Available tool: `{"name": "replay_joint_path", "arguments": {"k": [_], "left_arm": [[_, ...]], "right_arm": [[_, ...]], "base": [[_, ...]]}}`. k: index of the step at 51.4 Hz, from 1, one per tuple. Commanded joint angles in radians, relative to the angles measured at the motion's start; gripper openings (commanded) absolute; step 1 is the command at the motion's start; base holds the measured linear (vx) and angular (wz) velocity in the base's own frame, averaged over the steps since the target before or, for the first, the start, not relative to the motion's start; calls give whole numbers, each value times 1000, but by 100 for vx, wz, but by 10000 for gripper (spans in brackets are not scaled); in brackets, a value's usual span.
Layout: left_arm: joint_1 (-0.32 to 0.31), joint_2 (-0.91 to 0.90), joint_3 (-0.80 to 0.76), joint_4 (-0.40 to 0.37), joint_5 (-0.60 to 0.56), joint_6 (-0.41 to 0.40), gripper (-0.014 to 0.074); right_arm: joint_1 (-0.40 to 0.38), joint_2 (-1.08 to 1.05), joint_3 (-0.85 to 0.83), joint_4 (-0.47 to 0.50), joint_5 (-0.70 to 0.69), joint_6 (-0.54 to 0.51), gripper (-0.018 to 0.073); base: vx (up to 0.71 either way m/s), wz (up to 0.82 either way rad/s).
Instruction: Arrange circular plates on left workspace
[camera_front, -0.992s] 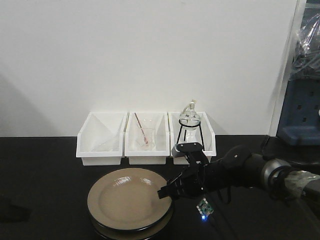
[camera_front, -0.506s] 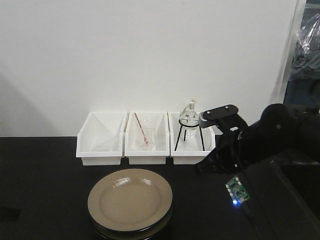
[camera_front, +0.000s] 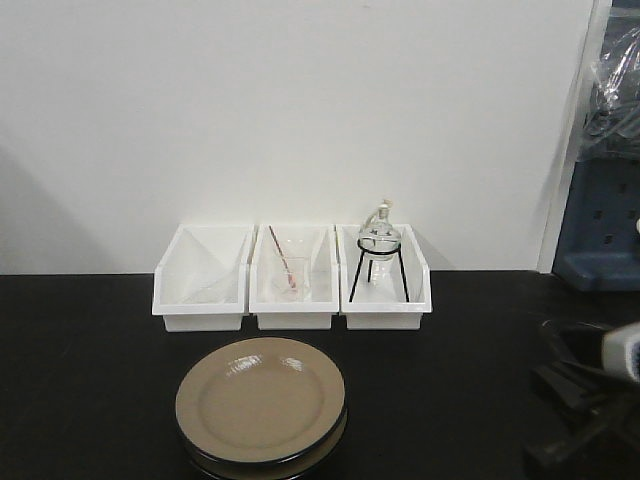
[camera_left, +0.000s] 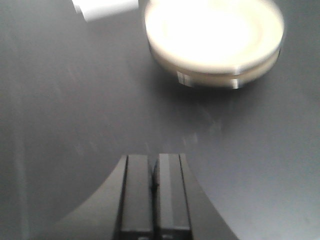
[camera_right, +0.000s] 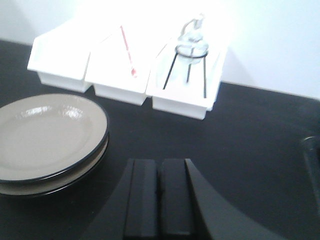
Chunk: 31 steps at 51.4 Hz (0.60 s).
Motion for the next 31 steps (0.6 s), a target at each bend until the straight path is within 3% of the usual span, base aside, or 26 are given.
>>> {"name": "replay_joint_path", "arguments": {"k": [1, 7, 16, 31], "left_arm": [[-3, -78, 9, -92, -120, 13, -1], [-3, -133, 23, -108, -170, 10, -1], [-3, -144, 23, -111, -161, 10, -1], [-3, -144, 23, -110, -160, 10, -1]], "right_arm": [[-4, -74, 68, 21, -223, -2, -5], [-4, -90, 125, 77, -295, -1, -5], [-4, -90, 130, 164, -295, 1, -5], [-4, -90, 130, 173, -289, 1, -5]], "base": [[0, 0], [0, 0], [0, 0], [0, 0]]}}
